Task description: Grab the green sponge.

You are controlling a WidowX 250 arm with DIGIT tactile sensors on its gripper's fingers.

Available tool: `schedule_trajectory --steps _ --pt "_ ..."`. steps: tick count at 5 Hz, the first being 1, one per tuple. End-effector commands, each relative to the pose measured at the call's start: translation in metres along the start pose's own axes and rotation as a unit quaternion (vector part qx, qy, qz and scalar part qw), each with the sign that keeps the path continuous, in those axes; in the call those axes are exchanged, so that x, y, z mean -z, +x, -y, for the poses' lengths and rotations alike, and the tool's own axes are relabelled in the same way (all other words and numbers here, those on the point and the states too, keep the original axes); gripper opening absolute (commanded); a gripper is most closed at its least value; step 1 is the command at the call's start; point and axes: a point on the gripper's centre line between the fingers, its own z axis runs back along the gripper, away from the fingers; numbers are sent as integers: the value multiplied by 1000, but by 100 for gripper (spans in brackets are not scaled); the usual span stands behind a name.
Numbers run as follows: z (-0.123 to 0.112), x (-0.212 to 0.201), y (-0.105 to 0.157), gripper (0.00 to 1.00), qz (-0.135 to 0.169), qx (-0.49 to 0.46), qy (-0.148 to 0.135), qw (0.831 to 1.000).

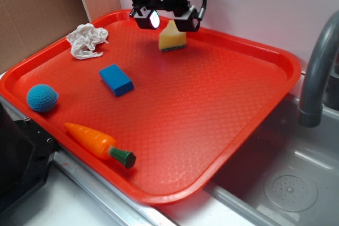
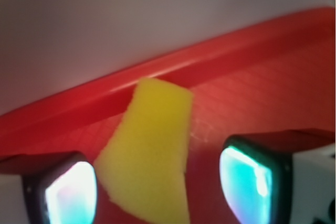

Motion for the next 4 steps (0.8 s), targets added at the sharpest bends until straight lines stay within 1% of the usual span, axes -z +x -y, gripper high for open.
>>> schedule_trajectory --steps 1,2,3,4 --pt "-3 -15 14 100 24 -4 -5 1000" --pt "-3 -15 14 100 24 -4 -5 1000" --pt "2 20 8 100 -28 5 -16 999" --pt "9 30 -1 0 -50 -11 1 999"
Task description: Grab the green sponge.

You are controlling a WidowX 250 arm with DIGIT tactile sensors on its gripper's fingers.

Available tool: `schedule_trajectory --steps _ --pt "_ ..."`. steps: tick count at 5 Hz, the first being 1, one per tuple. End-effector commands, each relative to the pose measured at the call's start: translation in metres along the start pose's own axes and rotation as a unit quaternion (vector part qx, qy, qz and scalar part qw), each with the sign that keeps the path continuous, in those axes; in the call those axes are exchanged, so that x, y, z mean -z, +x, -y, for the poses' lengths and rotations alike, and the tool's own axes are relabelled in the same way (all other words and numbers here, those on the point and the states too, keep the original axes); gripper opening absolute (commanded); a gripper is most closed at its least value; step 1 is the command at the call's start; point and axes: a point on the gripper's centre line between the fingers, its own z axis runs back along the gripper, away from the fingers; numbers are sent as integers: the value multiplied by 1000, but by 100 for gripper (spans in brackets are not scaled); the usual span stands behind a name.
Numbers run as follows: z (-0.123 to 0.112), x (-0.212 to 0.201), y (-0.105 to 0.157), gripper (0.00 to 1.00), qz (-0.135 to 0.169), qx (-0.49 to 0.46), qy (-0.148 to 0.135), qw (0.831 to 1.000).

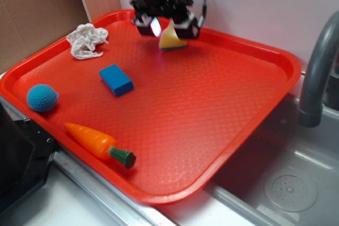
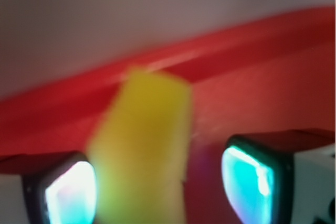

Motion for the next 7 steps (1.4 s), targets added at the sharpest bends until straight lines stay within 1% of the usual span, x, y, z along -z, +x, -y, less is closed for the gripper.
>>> schedule_trajectory --steps 1,2,3,4,5,6,7 --pt "11 -35 -9 0 -24 -27 21 999" --pt "11 -86 -21 0 -12 -33 20 999" --pt "12 -142 -48 0 -13 -19 -9 1000" --pt "18 -198 -66 0 -42 -7 -13 999" --pt "20 -219 -92 0 -63 21 32 997" --pt "-22 -223 -107 0 -62 73 31 995" --pt "-72 -205 -104 0 -57 95 92 990"
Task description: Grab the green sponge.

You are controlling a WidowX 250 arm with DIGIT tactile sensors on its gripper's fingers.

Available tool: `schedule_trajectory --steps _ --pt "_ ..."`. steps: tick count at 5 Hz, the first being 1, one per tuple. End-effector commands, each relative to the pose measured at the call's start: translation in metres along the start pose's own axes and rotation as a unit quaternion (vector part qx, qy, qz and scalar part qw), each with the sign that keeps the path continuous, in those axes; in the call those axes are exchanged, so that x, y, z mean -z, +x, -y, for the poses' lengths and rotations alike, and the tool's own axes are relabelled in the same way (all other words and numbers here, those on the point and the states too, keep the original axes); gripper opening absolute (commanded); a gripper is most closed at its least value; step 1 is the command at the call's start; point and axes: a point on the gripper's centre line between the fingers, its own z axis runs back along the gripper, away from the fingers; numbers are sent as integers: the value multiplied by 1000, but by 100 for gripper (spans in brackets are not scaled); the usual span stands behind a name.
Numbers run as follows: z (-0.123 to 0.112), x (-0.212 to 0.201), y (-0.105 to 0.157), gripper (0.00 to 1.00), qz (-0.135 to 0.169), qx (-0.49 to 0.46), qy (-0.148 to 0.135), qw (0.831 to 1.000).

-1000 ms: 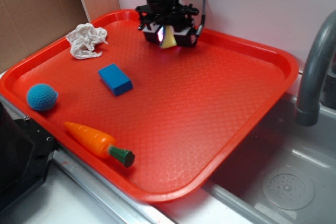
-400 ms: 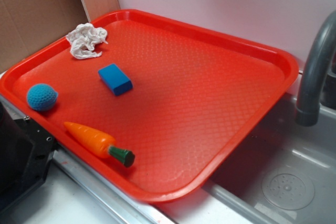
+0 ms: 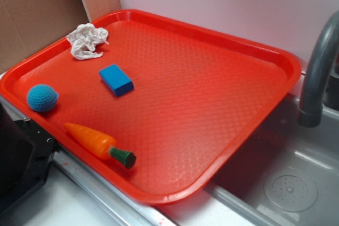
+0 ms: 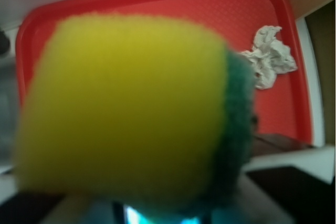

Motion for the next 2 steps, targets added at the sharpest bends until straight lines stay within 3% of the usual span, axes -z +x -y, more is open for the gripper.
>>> schedule_trajectory --steps 1,2 --pt "-89 29 7 0 -11 7 63 998" --pt "-81 45 16 0 -21 12 63 998"
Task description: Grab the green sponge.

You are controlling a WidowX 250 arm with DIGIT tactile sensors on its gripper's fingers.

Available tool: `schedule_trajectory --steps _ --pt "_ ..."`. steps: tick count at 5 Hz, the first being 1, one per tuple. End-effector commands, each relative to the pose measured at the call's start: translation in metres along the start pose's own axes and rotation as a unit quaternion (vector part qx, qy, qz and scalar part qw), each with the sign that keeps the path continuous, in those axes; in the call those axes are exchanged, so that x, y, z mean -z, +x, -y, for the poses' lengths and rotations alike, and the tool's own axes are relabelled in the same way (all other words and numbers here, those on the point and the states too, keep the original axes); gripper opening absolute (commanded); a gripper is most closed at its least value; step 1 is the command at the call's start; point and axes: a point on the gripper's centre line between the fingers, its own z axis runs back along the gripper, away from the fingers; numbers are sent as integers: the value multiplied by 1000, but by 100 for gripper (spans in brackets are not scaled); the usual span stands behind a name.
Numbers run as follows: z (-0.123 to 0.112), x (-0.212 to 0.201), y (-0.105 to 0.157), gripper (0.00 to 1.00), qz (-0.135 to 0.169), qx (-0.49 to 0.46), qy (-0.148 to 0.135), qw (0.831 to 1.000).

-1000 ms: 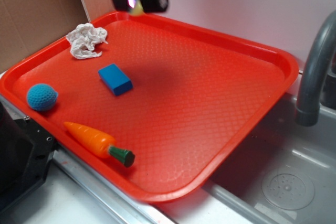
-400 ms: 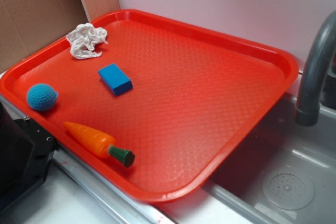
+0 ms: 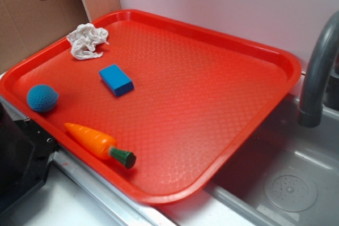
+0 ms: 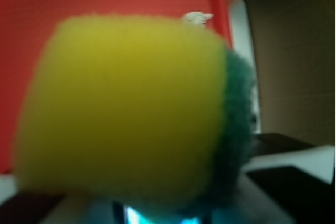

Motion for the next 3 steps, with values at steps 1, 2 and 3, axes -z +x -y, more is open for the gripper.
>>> schedule_trajectory --steps 1,2,3 --pt "15 -3 23 0 13 13 3 1000" --pt "23 4 25 0 8 16 1 1000" --pt "22 13 26 0 2 -7 1 1000"
